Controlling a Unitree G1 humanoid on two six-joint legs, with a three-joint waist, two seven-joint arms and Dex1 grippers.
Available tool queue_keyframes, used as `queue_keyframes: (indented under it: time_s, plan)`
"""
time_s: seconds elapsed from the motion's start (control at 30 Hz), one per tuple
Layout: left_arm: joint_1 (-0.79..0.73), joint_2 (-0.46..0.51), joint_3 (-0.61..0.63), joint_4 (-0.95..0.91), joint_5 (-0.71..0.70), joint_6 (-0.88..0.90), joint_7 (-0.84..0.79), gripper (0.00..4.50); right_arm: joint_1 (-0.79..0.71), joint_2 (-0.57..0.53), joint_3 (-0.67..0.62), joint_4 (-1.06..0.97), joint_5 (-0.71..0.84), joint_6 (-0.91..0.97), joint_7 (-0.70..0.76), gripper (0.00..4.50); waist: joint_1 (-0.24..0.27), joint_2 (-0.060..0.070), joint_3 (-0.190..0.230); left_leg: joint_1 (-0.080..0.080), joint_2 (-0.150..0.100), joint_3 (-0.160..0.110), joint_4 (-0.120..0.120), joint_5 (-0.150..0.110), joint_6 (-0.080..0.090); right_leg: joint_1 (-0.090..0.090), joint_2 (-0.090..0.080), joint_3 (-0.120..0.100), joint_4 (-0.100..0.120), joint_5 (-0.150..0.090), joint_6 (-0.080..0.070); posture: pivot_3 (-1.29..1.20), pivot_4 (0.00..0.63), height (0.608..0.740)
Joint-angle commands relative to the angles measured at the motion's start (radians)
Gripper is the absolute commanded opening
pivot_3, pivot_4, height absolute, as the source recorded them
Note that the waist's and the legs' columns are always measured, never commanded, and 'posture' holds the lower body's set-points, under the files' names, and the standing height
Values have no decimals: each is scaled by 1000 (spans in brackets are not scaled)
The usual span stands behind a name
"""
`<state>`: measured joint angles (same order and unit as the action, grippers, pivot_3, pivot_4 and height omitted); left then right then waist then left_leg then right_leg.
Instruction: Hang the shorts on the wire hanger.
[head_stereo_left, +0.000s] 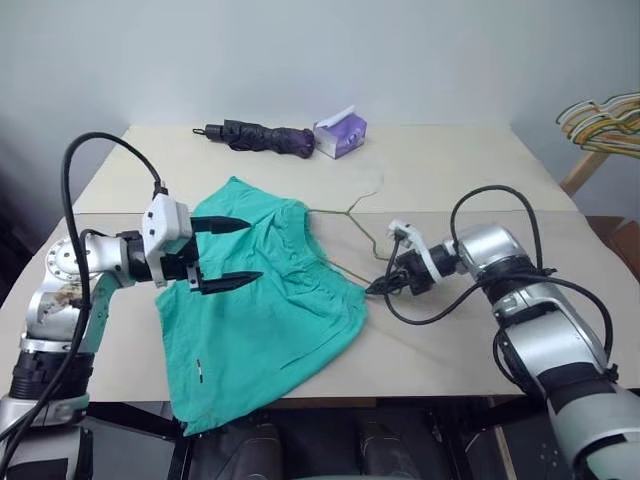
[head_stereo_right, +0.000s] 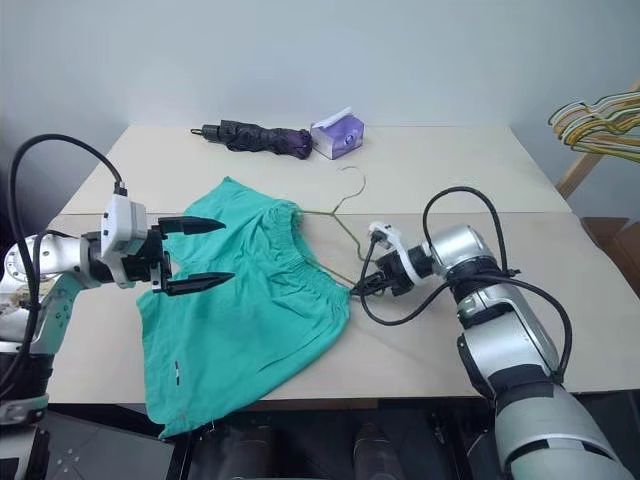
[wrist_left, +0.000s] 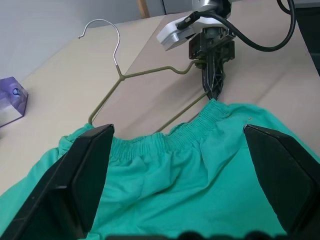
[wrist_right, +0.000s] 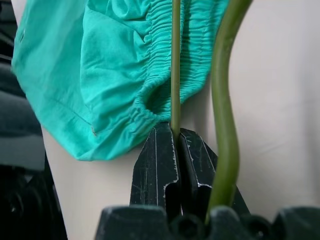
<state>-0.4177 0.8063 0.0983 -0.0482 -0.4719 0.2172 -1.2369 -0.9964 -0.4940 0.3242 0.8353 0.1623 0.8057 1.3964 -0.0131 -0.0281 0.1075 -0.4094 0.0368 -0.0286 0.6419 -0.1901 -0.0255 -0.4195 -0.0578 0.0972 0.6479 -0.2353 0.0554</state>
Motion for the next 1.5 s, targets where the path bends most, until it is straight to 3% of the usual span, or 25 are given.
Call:
queue_keyframes:
  time_s: [0.03, 0.23, 0.47, 0.57, 0.8, 1.0, 1.33, 1.5]
  plan:
    - [-26, 13, 29, 11, 10, -26, 11, 4479, 65, -44, -173, -141, 71, -21, -114, 0, 1, 0, 0, 0, 0, 0, 0, 0, 0, 0, 0, 0, 0, 0, 0, 74, 50, 740]
    - [-79, 23, 33, 95, 31, -47, 10, 4479, 320, -85, -352, -580, 180, 47, -253, 0, -2, 0, 0, -1, 0, 0, 0, 0, 0, -1, 0, 0, 0, 0, 0, 21, 41, 740]
    - [-160, 26, 14, 183, 57, -75, -18, 4479, 499, -113, -349, -969, 238, 96, -341, 0, -34, 0, -1, 0, 0, 0, 0, 0, -1, 0, 0, 0, 0, -3, 6, -34, 39, 740]
    - [-168, 21, 5, 185, 60, -75, -30, 4479, 532, -123, -346, -1040, 265, 136, -371, 0, -49, 0, -1, 0, 0, 0, 0, 0, -1, 0, 0, 0, 0, -3, 6, -41, 43, 740]
    - [-165, 15, -8, 162, 55, -52, -39, 4479, 540, -201, -221, -927, 211, 136, -375, 0, -59, -1, -2, 1, 0, 0, 1, 0, -1, 1, 0, 1, 0, -3, 6, -38, 60, 740]
    - [-132, 25, 3, 120, 47, -31, -40, 4479, 453, -236, -104, -787, 204, 130, -276, 0, -62, -1, -2, 1, 0, 1, 1, 0, -1, 1, 0, 1, 0, -3, 7, -11, 75, 740]
    - [-67, 40, 39, 39, 32, 9, -11, 4479, 275, -259, 121, -543, 32, -65, -80, 0, -53, -1, -1, 1, 0, 0, 1, 0, -1, 1, 0, 1, 0, -3, 7, 45, 82, 740]
    - [-51, 47, 51, 22, 28, 13, 4, 4479, 179, -220, 161, -390, -45, -155, -35, 0, -52, -1, -1, 2, 0, 0, 1, 0, -1, 1, 0, 1, 0, -3, 7, 61, 78, 740]
